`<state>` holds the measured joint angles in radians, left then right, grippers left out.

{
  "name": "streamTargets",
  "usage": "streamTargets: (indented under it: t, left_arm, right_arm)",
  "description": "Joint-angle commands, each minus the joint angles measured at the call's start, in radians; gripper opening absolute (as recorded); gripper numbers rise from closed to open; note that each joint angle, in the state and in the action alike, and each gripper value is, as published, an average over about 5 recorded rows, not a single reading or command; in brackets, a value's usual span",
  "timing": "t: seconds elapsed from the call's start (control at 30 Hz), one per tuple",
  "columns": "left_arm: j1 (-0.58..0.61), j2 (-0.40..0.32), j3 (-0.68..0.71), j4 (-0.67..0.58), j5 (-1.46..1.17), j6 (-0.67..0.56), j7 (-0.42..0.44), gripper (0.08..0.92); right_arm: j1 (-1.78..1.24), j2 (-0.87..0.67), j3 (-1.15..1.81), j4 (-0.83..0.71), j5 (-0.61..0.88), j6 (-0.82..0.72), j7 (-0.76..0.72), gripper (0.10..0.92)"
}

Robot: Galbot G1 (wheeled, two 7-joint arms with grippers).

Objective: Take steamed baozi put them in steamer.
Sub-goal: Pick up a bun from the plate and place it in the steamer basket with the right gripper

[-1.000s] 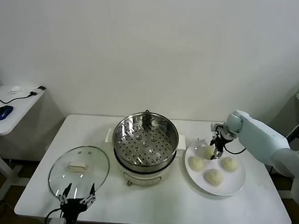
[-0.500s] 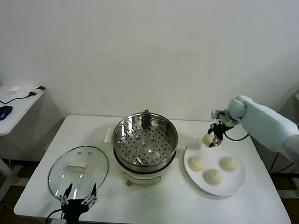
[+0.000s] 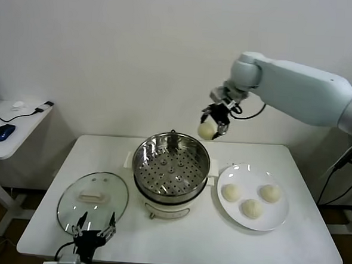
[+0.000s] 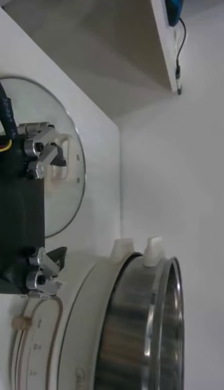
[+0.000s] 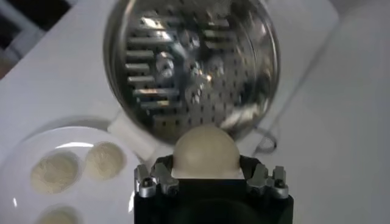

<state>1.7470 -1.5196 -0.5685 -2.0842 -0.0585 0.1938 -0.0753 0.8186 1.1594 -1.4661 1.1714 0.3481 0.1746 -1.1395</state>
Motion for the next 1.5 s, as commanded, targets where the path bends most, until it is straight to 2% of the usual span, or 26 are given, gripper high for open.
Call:
streamTargets:
  t: [0.03, 0.23, 0.4, 0.73, 1.03, 1.13, 1.27, 1.33, 1.5]
  left_arm:
    - [-0.001, 0.007, -0.001, -0.007, -0.001, 0.004, 0.001, 0.823]
    - [0.004, 0.013, -0.005, -0.006, -0.002, 0.004, 0.000, 0.823]
    - [0.004, 0.017, -0.005, 0.000, -0.003, 0.002, -0.002, 0.823]
    - [-0.023, 0.020, -0.002, 0.022, -0.014, 0.008, -0.001, 0.823]
    - [-0.031, 0.023, -0.006, 0.031, -0.025, 0.009, -0.002, 0.823]
    - [-0.028, 0.023, -0.008, 0.027, -0.026, 0.010, -0.002, 0.823]
    - [-0.022, 0.021, -0.010, 0.010, -0.025, 0.015, -0.001, 0.823]
    - [-0.018, 0.020, -0.009, 0.000, -0.023, 0.018, 0.000, 0.823]
    - [-0.010, 0.015, -0.002, -0.021, -0.016, 0.022, 0.003, 0.823]
  right_arm:
    - [0.021, 0.156, -0.026, 0.161, -0.267, 0.307, 0.040, 0.712]
    - [-0.199, 0.213, 0.070, -0.044, -0.546, 0.445, 0.097, 0.712]
    - [-0.343, 0.252, 0.179, -0.233, -0.677, 0.522, 0.119, 0.712]
    - [-0.439, 0.301, 0.287, -0.441, -0.776, 0.579, 0.155, 0.712]
    - [-0.474, 0.360, 0.339, -0.570, -0.793, 0.621, 0.191, 0.722]
    - [-0.466, 0.364, 0.339, -0.571, -0.741, 0.634, 0.187, 0.766]
    - [-0.399, 0.335, 0.295, -0.500, -0.598, 0.638, 0.150, 0.817]
    - [-0.339, 0.301, 0.250, -0.434, -0.484, 0.627, 0.123, 0.821]
    - [-0.094, 0.175, 0.050, -0.219, -0.083, 0.529, 0.041, 0.823]
